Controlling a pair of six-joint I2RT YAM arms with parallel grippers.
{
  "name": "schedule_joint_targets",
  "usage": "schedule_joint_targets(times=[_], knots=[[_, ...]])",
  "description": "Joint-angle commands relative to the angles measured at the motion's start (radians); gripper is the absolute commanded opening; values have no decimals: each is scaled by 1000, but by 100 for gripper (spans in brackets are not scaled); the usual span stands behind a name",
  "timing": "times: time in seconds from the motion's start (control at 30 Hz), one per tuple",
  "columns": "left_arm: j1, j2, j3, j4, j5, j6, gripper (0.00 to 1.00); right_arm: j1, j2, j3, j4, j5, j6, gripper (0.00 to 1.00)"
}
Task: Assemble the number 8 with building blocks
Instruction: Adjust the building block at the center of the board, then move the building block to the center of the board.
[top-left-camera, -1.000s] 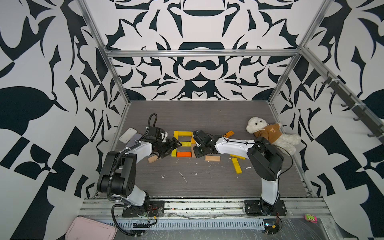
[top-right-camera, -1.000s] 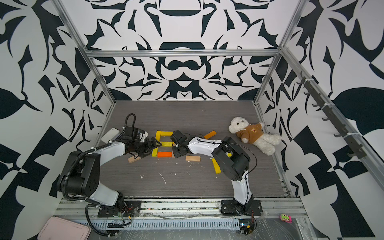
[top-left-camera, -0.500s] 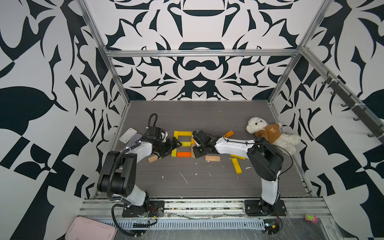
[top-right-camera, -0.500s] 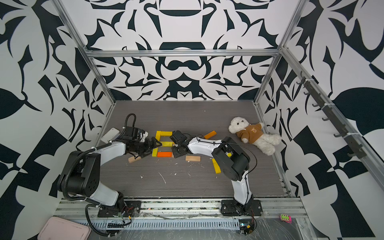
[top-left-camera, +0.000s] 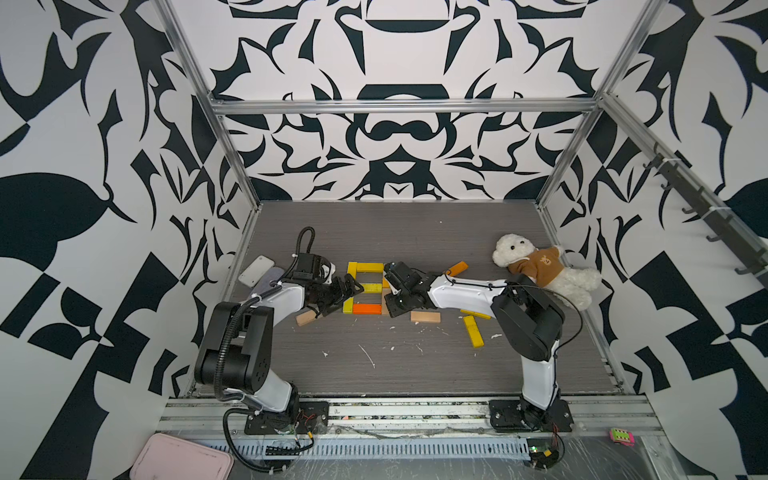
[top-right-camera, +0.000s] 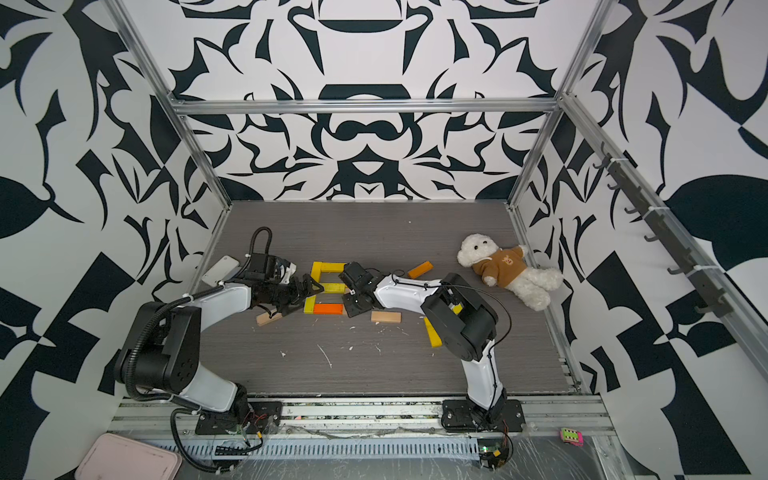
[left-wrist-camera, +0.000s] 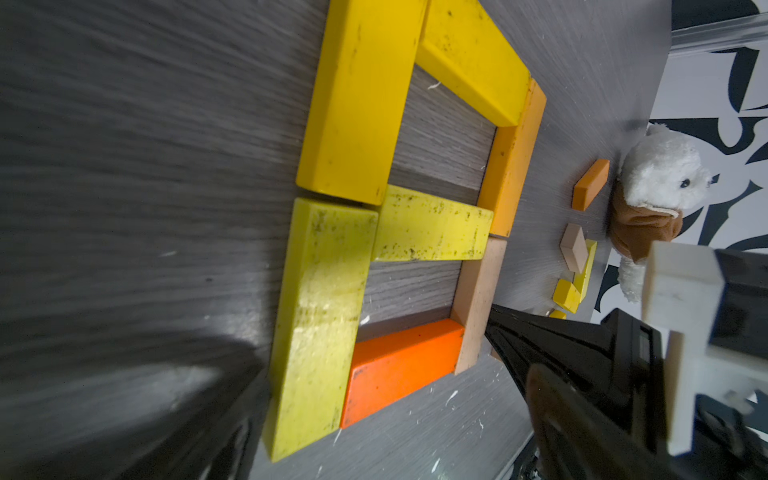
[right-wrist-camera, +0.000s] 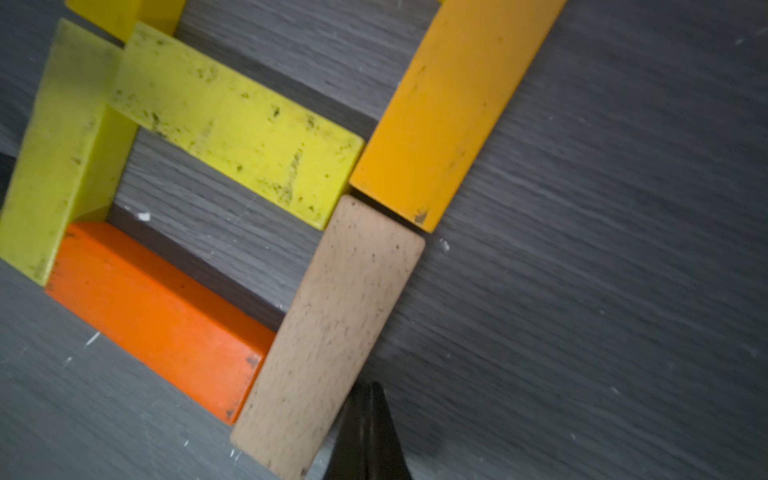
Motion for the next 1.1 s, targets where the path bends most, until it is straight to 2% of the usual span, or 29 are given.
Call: schedule_joint_targets(times=[0.0,0.17,0.27,0.47,0.57,0.73,0.93,0.97,1.07], knots=[[-4,-16,27,-32,-12,5,99,6,-11,25,-1,25,10,1],[-3,-72,34,-94,-87,17,99,5,-58,12,-13,83,8,3],[-4,-136,39,-124,-109,42,99,5,-103,-13,-6,73,-28,13],[-3,-234,59,-191,-91,101,99,3,-225,-104,-15,61,-142,25],[-3,-270,59,-209,-82,122,99,2,-280,-137,-76,41,-209,37],[-3,-417,37,-175,-52,146,99,0,-378,-226,-130,35,-265,60],[-3,-477,51,-176,-28,198,99,-6,-418,-294,-179,8,-313,94],[-3,-478,49,-174,-23,195,99,-7,-418,-298,-184,14,-318,97],[-3,-475,41,-162,-10,185,99,-17,-419,-305,-199,22,-345,97]])
